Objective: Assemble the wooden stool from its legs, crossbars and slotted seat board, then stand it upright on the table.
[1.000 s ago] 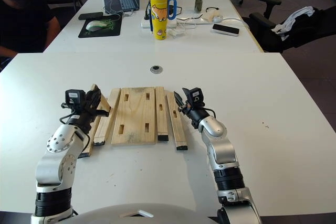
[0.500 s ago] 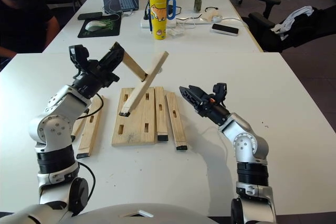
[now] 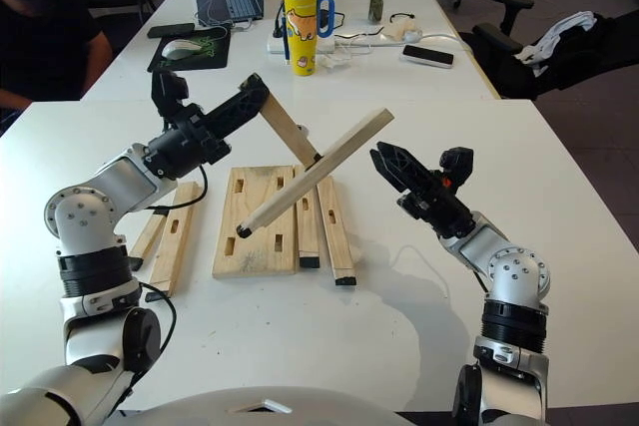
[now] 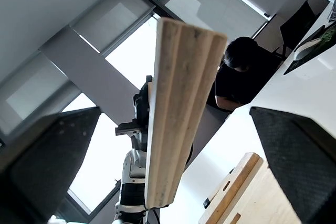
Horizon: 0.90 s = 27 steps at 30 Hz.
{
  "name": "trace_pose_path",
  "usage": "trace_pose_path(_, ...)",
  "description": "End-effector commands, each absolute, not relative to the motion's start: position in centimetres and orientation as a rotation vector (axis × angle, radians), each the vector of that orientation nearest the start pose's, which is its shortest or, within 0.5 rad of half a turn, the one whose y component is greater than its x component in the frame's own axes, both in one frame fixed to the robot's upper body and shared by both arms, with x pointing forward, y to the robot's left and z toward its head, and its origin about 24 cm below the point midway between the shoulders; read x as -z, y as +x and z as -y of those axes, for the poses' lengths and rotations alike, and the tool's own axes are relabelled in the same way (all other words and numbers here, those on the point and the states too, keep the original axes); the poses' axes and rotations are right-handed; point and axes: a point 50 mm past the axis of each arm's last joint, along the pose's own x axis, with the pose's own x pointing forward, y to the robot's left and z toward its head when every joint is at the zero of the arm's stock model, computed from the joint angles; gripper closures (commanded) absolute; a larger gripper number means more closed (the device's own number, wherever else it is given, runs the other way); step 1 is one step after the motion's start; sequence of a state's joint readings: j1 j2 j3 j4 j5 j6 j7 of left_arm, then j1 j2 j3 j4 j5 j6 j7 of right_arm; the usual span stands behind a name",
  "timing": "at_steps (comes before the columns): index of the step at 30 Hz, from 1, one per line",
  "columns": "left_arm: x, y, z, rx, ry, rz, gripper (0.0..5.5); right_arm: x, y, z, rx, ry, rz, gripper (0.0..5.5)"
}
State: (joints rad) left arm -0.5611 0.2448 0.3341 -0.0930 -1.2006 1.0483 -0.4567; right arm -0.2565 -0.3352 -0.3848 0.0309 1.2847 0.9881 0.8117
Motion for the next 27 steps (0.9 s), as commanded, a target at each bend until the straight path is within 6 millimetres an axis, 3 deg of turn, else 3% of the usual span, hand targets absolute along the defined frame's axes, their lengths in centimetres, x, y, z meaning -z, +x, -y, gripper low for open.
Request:
trace_pose_path(1,-19.8,29.1,-13.9,1.127,-0.832,-0.09,5.07,-13.8,25.5,19.3,-1.201,1.094,-0.016,0.26)
trace_pose_path(11,-19.7,28.1,-12.9,1.194,-0.852,-0.14,5.07,-13.6,25.9,19.0,-1.199,1.089,-0.037,0.26)
trace_pose_path(27,-19.5,28.3,-12.7,1.168,-0.851,-0.15,5.07,-13.9,25.5,19.0,-1.246,1.034,-0.027,2.82)
